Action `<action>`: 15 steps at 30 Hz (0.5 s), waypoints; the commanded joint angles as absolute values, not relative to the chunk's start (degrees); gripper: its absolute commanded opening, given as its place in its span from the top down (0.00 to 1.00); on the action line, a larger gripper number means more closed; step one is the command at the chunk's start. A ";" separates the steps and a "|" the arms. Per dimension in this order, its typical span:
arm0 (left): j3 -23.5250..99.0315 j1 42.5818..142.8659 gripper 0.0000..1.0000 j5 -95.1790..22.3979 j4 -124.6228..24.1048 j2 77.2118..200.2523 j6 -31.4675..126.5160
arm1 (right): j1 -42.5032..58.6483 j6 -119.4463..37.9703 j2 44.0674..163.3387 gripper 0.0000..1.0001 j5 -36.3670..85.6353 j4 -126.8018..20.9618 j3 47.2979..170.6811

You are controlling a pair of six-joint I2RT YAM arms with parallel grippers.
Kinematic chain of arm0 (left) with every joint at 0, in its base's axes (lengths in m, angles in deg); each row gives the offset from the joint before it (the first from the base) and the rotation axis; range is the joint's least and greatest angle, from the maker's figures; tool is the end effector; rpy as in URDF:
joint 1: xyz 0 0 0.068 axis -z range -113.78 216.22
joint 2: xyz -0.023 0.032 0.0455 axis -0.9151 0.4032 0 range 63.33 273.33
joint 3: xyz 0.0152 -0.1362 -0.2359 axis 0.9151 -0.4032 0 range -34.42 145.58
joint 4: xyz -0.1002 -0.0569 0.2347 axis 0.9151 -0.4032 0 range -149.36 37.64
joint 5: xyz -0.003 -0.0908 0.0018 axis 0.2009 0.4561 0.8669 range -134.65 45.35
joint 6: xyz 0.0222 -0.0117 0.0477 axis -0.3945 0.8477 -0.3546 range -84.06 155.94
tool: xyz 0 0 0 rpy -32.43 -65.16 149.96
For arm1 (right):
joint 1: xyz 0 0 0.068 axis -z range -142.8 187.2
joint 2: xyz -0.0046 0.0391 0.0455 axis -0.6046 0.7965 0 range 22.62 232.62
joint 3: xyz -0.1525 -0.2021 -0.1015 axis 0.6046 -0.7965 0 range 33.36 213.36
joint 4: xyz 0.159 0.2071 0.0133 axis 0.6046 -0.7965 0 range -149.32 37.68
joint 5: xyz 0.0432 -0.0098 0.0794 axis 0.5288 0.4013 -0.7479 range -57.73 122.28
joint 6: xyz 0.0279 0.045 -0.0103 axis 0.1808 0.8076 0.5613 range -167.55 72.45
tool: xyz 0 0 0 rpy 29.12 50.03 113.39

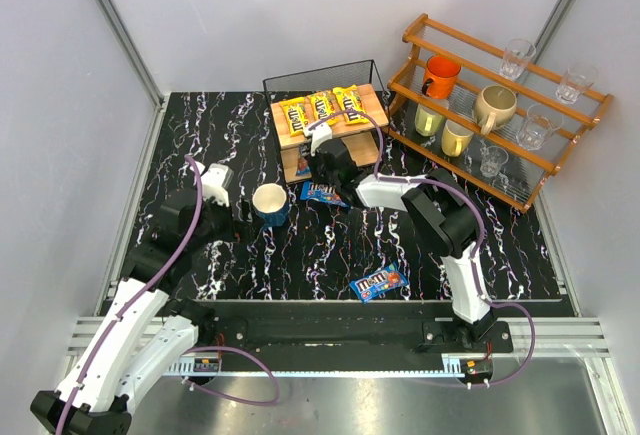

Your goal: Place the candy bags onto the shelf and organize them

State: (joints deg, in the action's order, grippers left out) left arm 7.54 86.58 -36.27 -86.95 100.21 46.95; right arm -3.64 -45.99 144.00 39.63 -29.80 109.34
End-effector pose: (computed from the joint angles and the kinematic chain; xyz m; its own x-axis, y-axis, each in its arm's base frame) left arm 0.1319 -0.0545 0.2996 -0.5418 -0.0004 -0.8405 0.3665 0.8998 -0.2366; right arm 0.3607 0.3058 0.1640 -0.3091 -0.2316 -0.9224 -0.5511 0.8341 -0.0247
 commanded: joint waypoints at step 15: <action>8.03 86.79 0.01 -35.60 -84.44 100.51 47.11 | -3.05 -43.17 134.78 0.43 43.79 -23.59 101.40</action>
State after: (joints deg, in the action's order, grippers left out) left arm 7.54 86.58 -36.27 -86.91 100.93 46.95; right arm -3.44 -46.10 141.36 41.62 -28.47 105.10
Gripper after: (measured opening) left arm 0.987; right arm 0.572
